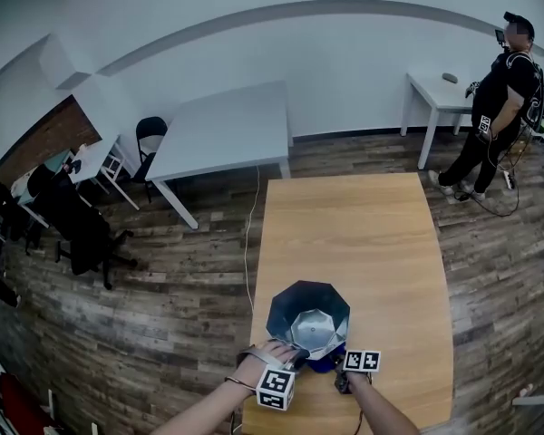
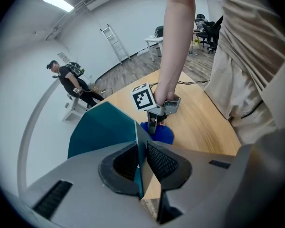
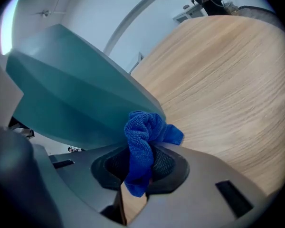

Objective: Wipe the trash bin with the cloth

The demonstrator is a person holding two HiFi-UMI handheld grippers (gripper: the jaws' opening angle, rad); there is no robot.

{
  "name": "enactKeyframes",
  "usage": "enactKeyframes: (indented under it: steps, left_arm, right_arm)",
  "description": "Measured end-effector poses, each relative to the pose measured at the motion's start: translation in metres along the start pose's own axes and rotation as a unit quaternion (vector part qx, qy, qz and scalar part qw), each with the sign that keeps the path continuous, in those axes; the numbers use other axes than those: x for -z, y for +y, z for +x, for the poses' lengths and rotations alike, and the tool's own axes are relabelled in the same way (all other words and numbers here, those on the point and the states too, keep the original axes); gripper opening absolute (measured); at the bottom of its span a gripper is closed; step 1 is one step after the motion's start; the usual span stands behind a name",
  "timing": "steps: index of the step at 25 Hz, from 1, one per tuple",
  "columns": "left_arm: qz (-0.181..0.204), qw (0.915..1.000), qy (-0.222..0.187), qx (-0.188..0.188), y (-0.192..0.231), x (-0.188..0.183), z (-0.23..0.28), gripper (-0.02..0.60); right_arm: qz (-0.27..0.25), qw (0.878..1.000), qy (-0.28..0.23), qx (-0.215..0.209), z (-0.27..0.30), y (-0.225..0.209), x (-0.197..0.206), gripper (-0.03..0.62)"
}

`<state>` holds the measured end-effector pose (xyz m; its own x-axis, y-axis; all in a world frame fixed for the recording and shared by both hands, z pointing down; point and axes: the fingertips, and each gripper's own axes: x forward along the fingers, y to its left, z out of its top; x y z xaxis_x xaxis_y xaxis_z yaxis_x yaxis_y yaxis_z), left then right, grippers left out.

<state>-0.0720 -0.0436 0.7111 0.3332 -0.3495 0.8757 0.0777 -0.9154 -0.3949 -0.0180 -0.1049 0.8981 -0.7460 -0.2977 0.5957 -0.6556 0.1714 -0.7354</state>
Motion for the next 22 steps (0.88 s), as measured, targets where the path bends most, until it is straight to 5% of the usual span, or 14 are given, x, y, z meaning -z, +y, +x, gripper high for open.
enactKeyframes:
  steps: [6, 13, 22]
  left_arm:
    - [-0.009, 0.9999, -0.005, 0.0, 0.003, -0.001, -0.001, 0.058]
    - [-0.02, 0.9998, 0.0, -0.009, -0.001, 0.001, 0.0, 0.058]
    - [-0.079, 0.9965, 0.023, -0.014, 0.002, 0.0, 0.002, 0.055]
  right_arm:
    - [0.033, 0.999, 0.012, -0.017, 0.021, -0.023, 0.009, 0.08]
    - [0.014, 1.0, 0.009, 0.016, 0.009, -0.015, 0.013, 0.08]
    - [-0.024, 0.997, -0.055, -0.046, -0.077, 0.075, -0.006, 0.08]
